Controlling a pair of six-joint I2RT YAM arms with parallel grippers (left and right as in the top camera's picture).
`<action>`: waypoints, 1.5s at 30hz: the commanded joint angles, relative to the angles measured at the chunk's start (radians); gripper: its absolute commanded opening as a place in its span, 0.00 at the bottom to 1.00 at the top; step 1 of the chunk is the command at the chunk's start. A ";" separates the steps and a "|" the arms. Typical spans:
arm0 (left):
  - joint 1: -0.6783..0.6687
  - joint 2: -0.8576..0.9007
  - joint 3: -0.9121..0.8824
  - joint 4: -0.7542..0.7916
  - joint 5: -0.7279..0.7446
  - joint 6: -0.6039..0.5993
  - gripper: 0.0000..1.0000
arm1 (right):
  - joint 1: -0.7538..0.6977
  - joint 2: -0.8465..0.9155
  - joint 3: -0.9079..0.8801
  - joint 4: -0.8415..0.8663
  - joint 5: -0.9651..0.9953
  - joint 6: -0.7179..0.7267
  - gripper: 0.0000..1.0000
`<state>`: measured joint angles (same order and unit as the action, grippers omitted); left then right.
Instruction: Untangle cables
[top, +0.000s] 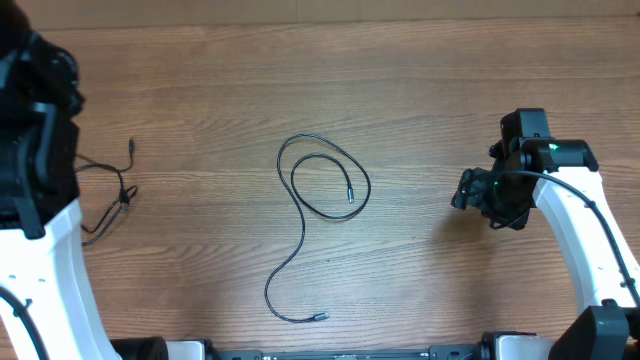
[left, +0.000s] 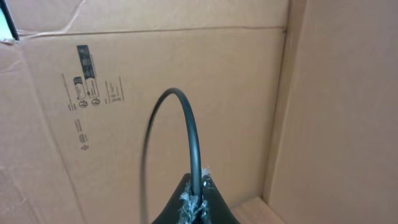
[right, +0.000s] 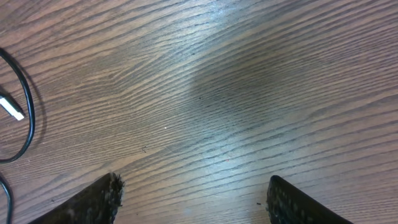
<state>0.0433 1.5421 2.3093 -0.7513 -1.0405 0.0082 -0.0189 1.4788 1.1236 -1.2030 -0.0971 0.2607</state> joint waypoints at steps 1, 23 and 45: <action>0.089 0.019 -0.002 -0.040 0.230 0.006 0.04 | -0.003 -0.001 -0.006 0.004 -0.001 0.001 0.73; 0.351 0.430 -0.151 -0.576 0.732 -0.330 0.20 | -0.003 -0.001 -0.006 0.004 -0.001 0.001 0.73; 0.212 0.478 -0.152 -0.616 1.728 0.050 0.89 | -0.003 -0.001 -0.006 0.005 -0.001 0.001 0.73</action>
<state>0.3340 2.0163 2.1529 -1.3407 0.4480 -0.1040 -0.0189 1.4784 1.1233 -1.2018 -0.0971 0.2611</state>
